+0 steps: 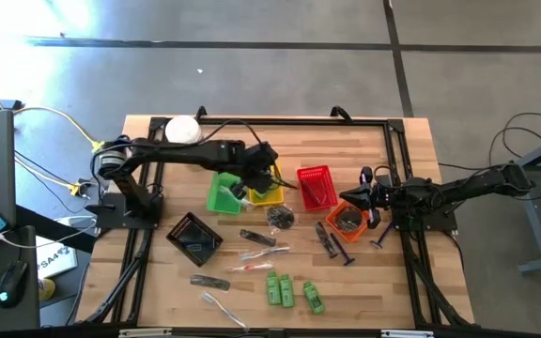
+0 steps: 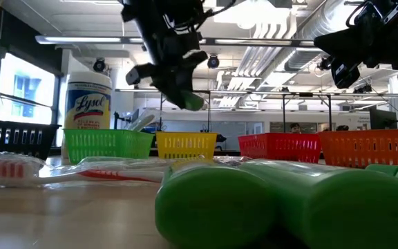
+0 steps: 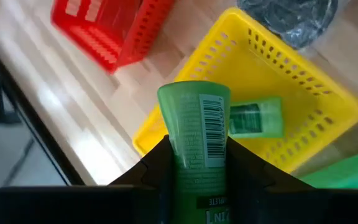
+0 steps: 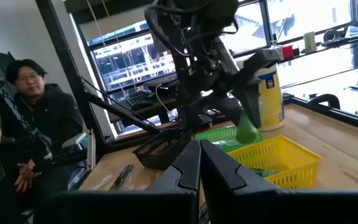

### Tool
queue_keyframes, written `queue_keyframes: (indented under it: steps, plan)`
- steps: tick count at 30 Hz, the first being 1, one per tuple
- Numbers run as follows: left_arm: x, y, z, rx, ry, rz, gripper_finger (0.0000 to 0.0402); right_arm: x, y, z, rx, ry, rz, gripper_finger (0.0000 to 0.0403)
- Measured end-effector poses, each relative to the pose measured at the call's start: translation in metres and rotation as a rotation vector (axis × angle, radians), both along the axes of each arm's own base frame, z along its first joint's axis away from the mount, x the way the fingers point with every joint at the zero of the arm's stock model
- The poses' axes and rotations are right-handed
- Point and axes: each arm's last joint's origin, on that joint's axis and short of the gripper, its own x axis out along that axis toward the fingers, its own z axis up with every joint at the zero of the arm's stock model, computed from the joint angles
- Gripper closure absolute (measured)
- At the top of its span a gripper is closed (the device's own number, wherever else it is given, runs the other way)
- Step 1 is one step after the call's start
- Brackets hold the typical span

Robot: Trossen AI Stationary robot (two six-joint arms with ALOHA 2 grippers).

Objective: Pick & Place Travel size toiletries
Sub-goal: Put the green shampoo into yellow basket

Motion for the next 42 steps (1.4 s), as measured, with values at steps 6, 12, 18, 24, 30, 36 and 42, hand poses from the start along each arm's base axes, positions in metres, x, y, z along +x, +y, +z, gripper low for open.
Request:
queue_keyframes:
  steps: [6, 12, 18, 24, 30, 36, 42]
  plan:
    - [0.011, 0.007, -0.016, 0.028, 0.021, -0.100, 0.0305, 0.000, 0.000, -0.001, -0.002, 0.009, -0.002, 0.0401]
    - [0.017, 0.014, -0.031, 0.002, 0.039, -0.134, 0.0306, 0.000, 0.000, -0.001, -0.025, 0.009, -0.005, 0.0401]
    - [0.019, 0.018, -0.039, -0.005, 0.061, -0.174, 0.0308, 0.000, 0.000, -0.001, -0.027, 0.007, -0.006, 0.0401]
    - [0.019, 0.017, -0.045, -0.027, 0.090, -0.187, 0.0308, 0.000, 0.000, -0.001, -0.032, 0.007, -0.007, 0.0401]
    - [0.020, 0.018, -0.055, -0.053, 0.128, -0.181, 0.0310, 0.000, 0.000, -0.001, -0.045, 0.007, -0.012, 0.0401]
    - [0.025, 0.020, -0.065, -0.075, 0.125, -0.173, 0.0295, 0.000, 0.000, 0.000, -0.044, -0.002, -0.014, 0.0401]
    - [0.025, 0.020, -0.066, -0.090, 0.128, -0.176, 0.0292, 0.000, 0.000, 0.001, -0.043, -0.008, -0.013, 0.0401]
